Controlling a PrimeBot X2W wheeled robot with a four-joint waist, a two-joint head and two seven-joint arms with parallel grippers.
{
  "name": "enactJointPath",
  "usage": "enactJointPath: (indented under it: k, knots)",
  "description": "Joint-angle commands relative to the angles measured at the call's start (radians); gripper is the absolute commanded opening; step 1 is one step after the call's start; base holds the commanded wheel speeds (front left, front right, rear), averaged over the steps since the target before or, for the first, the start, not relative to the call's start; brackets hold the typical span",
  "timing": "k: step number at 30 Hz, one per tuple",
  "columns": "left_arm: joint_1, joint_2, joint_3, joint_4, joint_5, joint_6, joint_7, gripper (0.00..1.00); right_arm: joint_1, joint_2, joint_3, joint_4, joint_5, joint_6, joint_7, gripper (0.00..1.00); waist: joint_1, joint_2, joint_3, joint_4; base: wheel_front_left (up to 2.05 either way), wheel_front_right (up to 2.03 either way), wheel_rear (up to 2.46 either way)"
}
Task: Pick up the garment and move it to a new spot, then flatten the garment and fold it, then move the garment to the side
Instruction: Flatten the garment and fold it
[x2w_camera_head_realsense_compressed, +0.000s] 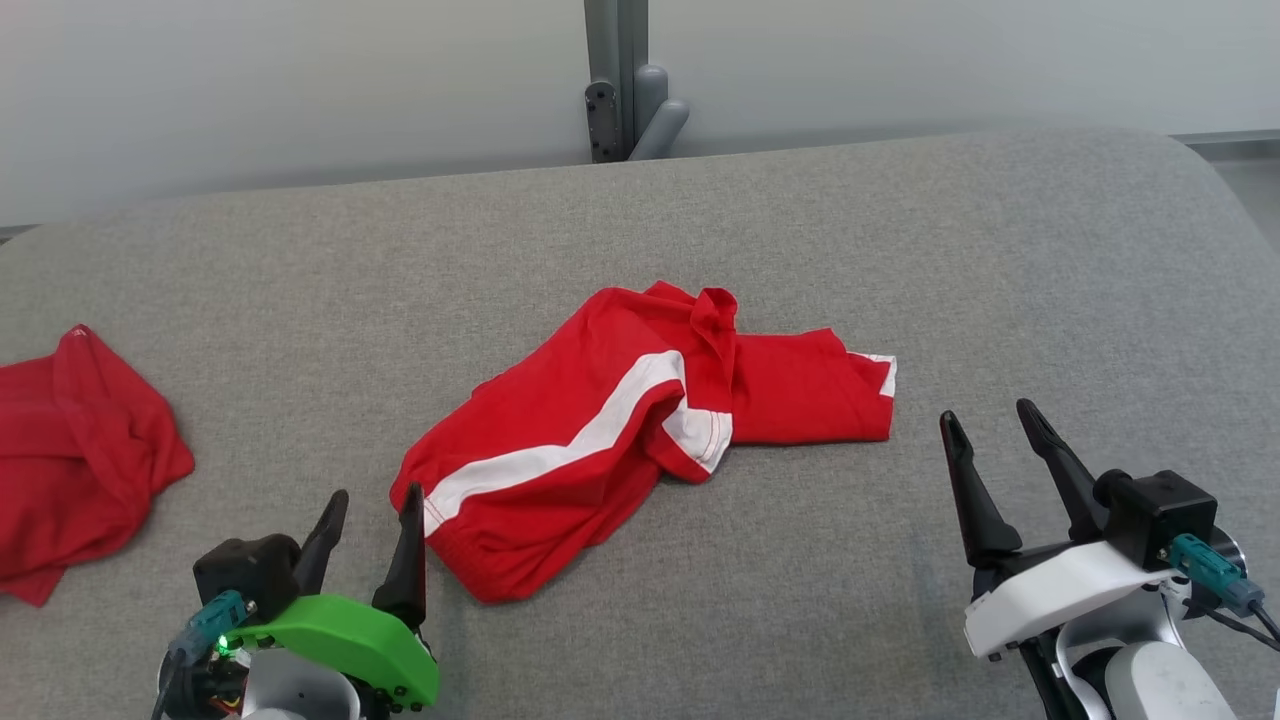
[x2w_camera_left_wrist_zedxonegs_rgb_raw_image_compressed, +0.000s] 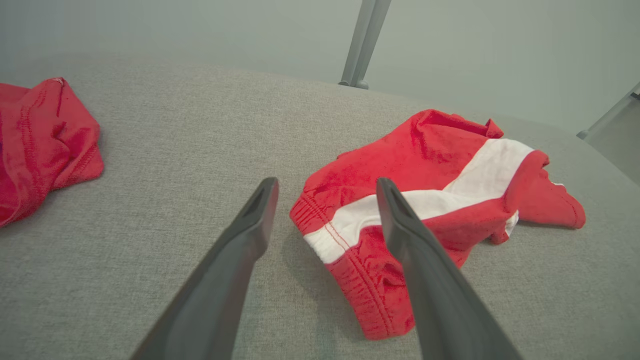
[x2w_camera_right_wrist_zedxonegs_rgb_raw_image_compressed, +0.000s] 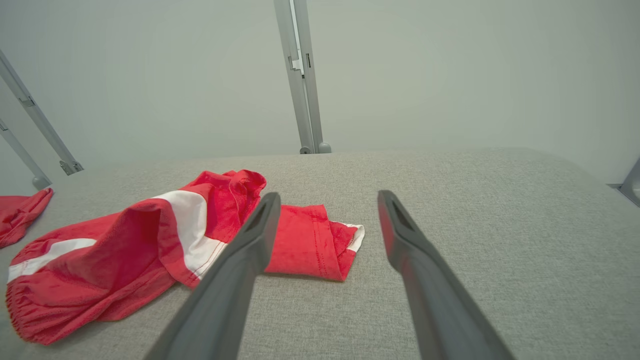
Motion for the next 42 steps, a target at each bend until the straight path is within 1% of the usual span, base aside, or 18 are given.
enactJointPath:
  k: [1,6,7,19,20,21,22,23,25,27,31,35,42]
  knots:
    - [-0.029,-0.014,-0.003,0.05,-0.056,-0.033,0.05,1.0,-0.019,-0.006,0.003,-0.001,0.005,0.0,-0.001,1.0,0.0,0.0,0.03,-0.005,0.0,0.0,0.0]
    - [-0.044,-0.028,0.0,0.12,-0.124,-0.064,0.104,1.0,-0.03,-0.009,0.008,0.008,0.011,0.0,-0.006,1.0,0.0,0.0,0.056,-0.011,0.0,0.0,0.0]
    - [-0.047,-0.039,0.003,0.135,-0.145,-0.074,0.109,1.0,-0.032,-0.008,0.01,0.012,0.012,0.0,-0.008,1.0,0.0,0.0,0.062,-0.011,0.0,0.0,0.0]
    - [-0.078,-0.045,-0.005,0.177,-0.172,-0.109,0.126,1.0,-0.057,-0.013,0.023,0.026,0.019,0.0,-0.011,1.0,0.0,0.0,0.089,-0.017,0.0,0.0,0.0]
    - [-0.082,-0.045,-0.007,0.181,-0.172,-0.113,0.123,0.98,-0.059,-0.014,0.025,0.027,0.02,0.0,-0.011,1.0,0.0,0.0,0.092,-0.018,0.0,0.0,0.0]
    - [-0.087,-0.044,-0.011,0.183,-0.17,-0.119,0.122,0.67,-0.059,-0.014,0.026,0.027,0.021,0.0,-0.011,1.0,0.0,0.0,0.094,-0.019,0.0,0.0,0.0]
    - [-0.091,-0.044,-0.011,0.186,-0.172,-0.123,0.121,0.38,-0.061,-0.015,0.026,0.028,0.021,0.0,-0.01,1.0,0.0,0.0,0.097,-0.02,0.0,0.0,0.0]
    - [-0.095,-0.043,-0.011,0.187,-0.167,-0.125,0.113,0.0,-0.063,-0.015,0.026,0.03,0.022,0.0,-0.01,1.0,0.0,0.0,0.1,-0.02,0.0,0.0,0.0]
    - [-0.102,-0.039,-0.014,0.191,-0.152,-0.125,0.1,0.0,-0.068,-0.015,0.028,0.033,0.024,0.0,-0.01,1.0,0.0,0.0,0.105,-0.02,0.0,0.0,0.0]
    - [-0.111,-0.029,-0.023,0.196,-0.124,-0.112,0.092,0.0,-0.074,-0.016,0.032,0.039,0.023,0.0,-0.011,1.0,0.0,0.0,0.111,-0.017,0.0,0.0,0.0]
    - [-0.127,-0.019,-0.03,0.194,-0.106,-0.102,0.083,0.0,-0.099,-0.025,0.073,0.064,0.028,0.0,-0.007,1.0,0.0,0.0,0.123,-0.007,0.0,0.0,0.0]
    - [-0.143,-0.023,-0.037,0.187,-0.098,-0.106,0.082,0.0,-0.143,-0.031,0.15,0.112,0.046,0.0,-0.01,1.0,0.0,0.0,0.141,0.016,0.0,0.0,0.0]
    - [-0.175,-0.038,-0.057,0.182,-0.088,-0.118,0.077,0.0,-0.25,-0.032,0.307,0.261,0.103,0.0,-0.033,1.0,0.0,0.0,0.185,0.065,0.0,0.0,0.0]
